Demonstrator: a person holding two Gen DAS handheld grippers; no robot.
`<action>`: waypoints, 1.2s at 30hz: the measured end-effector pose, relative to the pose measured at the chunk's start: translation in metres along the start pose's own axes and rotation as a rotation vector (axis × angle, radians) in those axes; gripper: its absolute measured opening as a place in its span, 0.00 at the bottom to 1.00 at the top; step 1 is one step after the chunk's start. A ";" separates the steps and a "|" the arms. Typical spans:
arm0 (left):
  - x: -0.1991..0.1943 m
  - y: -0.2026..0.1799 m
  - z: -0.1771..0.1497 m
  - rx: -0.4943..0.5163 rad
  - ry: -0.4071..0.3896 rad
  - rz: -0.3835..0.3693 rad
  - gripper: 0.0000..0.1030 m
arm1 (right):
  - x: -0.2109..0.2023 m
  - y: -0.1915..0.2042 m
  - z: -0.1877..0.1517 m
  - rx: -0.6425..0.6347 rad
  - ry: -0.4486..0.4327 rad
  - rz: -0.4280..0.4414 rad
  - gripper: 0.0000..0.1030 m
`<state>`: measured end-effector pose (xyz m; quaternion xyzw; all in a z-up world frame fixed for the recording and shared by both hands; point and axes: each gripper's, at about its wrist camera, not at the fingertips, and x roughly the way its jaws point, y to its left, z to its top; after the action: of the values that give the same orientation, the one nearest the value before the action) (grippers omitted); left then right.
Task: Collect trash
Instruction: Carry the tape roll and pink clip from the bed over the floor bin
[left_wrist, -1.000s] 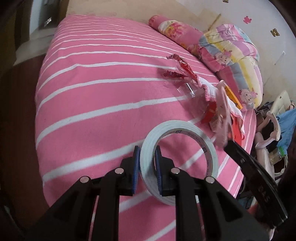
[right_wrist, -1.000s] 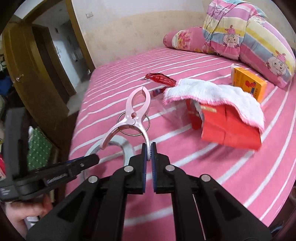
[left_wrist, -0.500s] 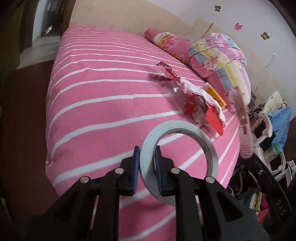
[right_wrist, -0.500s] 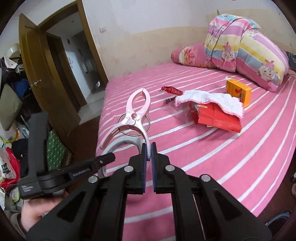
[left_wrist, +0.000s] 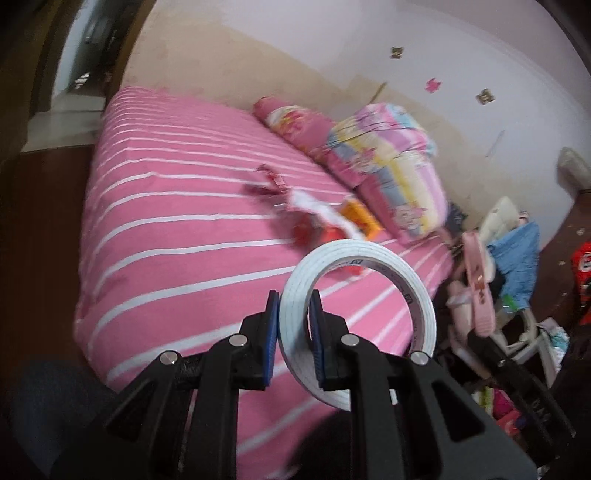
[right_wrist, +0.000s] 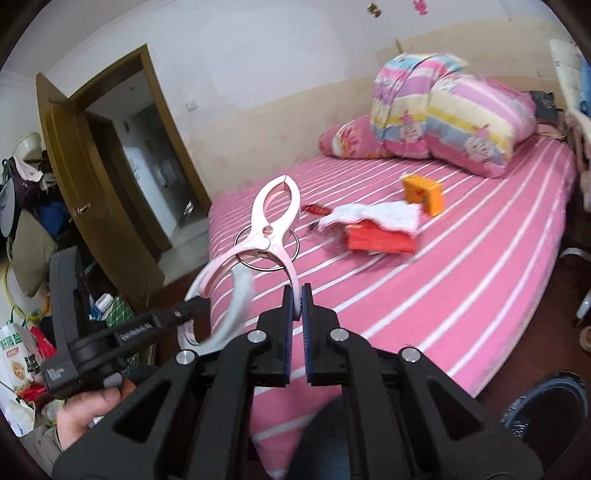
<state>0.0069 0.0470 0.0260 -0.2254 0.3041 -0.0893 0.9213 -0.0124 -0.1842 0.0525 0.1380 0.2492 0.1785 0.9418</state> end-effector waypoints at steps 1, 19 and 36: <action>-0.003 -0.008 -0.002 0.004 -0.001 -0.014 0.15 | -0.012 -0.003 0.001 -0.007 -0.016 -0.012 0.05; 0.027 -0.181 -0.071 0.215 0.254 -0.329 0.15 | -0.166 -0.107 -0.030 0.041 -0.119 -0.311 0.05; 0.155 -0.266 -0.179 0.358 0.649 -0.340 0.15 | -0.196 -0.247 -0.129 0.360 0.045 -0.532 0.06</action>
<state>0.0154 -0.2995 -0.0573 -0.0686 0.5169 -0.3584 0.7744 -0.1717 -0.4636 -0.0594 0.2283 0.3248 -0.1182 0.9102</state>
